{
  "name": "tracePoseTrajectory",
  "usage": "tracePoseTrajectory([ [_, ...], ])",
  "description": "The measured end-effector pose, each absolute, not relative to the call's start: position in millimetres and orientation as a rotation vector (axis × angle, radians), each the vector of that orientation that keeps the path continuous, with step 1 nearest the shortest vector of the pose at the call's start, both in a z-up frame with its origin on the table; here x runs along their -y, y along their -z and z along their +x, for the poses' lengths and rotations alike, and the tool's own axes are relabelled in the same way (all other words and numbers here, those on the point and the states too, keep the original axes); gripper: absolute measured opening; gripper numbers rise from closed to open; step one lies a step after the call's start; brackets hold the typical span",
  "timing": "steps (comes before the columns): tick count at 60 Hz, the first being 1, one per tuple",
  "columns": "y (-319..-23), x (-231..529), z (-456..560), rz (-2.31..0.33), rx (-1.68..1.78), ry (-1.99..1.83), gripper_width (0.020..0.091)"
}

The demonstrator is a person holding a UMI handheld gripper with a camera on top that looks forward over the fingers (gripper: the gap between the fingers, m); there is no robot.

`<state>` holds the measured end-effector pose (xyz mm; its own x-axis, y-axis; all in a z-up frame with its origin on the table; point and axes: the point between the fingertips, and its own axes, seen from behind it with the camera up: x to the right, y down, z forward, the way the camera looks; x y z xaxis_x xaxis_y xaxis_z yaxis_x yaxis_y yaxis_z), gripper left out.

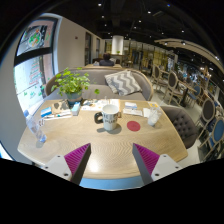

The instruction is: Pour water

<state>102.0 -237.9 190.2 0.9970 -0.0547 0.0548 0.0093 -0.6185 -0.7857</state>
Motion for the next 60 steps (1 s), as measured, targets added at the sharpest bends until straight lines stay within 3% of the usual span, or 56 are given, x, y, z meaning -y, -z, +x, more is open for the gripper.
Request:
tracePoseTrajectory([
  [22,-162.7,274.1,41.4,-2.287,0.000,0.145,0.0854],
  [39,-119.5,305.2,-108.3,-2.313,0.054,0.026,0.0856],
  [60,-115.9,202.7,-281.7,-2.117,0.095,-0.142,0.0862],
])
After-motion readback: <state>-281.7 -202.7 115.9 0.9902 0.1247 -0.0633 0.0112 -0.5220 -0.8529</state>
